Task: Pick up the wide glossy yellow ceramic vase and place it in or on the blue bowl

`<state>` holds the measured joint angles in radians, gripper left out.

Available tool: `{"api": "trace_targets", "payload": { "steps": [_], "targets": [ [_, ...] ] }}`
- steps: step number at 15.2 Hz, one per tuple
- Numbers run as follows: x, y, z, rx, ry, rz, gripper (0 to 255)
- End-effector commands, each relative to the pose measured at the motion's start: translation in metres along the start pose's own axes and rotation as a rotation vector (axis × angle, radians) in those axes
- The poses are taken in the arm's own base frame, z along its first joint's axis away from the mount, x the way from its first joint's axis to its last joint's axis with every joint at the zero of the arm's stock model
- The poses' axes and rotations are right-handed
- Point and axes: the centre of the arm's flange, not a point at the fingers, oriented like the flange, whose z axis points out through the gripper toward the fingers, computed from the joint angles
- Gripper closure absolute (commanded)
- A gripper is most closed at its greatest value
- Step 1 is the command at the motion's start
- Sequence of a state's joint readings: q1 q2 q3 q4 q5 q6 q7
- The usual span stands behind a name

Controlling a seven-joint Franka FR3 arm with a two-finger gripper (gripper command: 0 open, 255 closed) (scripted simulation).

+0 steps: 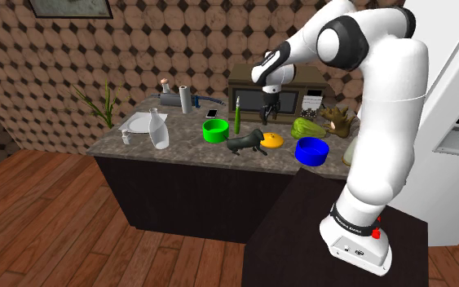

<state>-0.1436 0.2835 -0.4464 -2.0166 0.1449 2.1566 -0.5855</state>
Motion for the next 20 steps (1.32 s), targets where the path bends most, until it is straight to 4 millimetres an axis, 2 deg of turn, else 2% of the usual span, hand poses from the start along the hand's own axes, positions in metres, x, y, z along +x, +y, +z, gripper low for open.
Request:
{"api": "trace_targets", "payload": {
  "steps": [1, 13, 20],
  "targets": [
    [0.015, 0.017, 0.016, -0.005, -0.009, -0.003, 0],
    [0.086, 0.124, 0.109, -0.034, -0.068, -0.016, 0],
    [0.083, 0.125, 0.146, -0.034, -0.068, -0.016, 0]
  ]
}}
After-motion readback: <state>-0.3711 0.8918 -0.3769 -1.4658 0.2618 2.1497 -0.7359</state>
